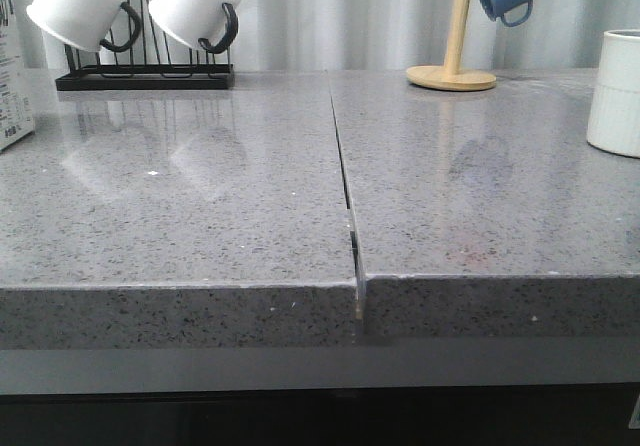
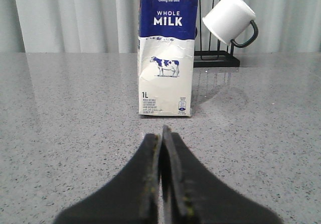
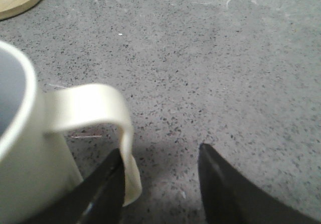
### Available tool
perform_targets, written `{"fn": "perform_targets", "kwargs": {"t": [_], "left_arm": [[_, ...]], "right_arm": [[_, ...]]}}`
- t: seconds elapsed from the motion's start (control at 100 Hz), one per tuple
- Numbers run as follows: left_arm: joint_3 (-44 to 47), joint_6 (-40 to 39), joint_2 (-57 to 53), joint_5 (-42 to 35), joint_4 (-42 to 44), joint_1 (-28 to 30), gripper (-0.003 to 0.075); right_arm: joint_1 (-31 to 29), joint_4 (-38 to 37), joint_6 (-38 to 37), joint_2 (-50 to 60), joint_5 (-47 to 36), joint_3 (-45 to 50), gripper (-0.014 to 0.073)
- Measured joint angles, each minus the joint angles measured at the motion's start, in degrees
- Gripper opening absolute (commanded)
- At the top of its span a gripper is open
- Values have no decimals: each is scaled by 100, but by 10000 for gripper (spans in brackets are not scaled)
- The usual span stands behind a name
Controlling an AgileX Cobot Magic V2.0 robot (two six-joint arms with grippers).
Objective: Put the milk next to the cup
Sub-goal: 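Close the right gripper on the white HOME mug handle, then carry the mug with the right gripper toward the table center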
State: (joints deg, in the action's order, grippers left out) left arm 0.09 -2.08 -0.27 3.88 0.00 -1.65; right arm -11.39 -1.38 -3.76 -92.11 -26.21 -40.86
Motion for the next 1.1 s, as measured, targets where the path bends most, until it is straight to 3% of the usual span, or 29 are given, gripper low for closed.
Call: {"fn": "perform_targets", "kwargs": {"t": [0.07,0.23,0.37,0.72,1.1], "left_arm": [[0,0,0,0,0,0,-21],[0,0,0,0,0,0,-21],[0,0,0,0,0,0,-21],[0,0,0,0,0,0,-21],[0,0,0,0,0,0,-21]], "right_arm": [[0,-14,0,-96,0,-84,284],[0,-53,0,-179,-12,-155,44],[0,-182,-6,-179,-12,-155,-68],[207,-254,4,-9,38,-155,-69],[1812,8,4,497,119,-155,-68]]}}
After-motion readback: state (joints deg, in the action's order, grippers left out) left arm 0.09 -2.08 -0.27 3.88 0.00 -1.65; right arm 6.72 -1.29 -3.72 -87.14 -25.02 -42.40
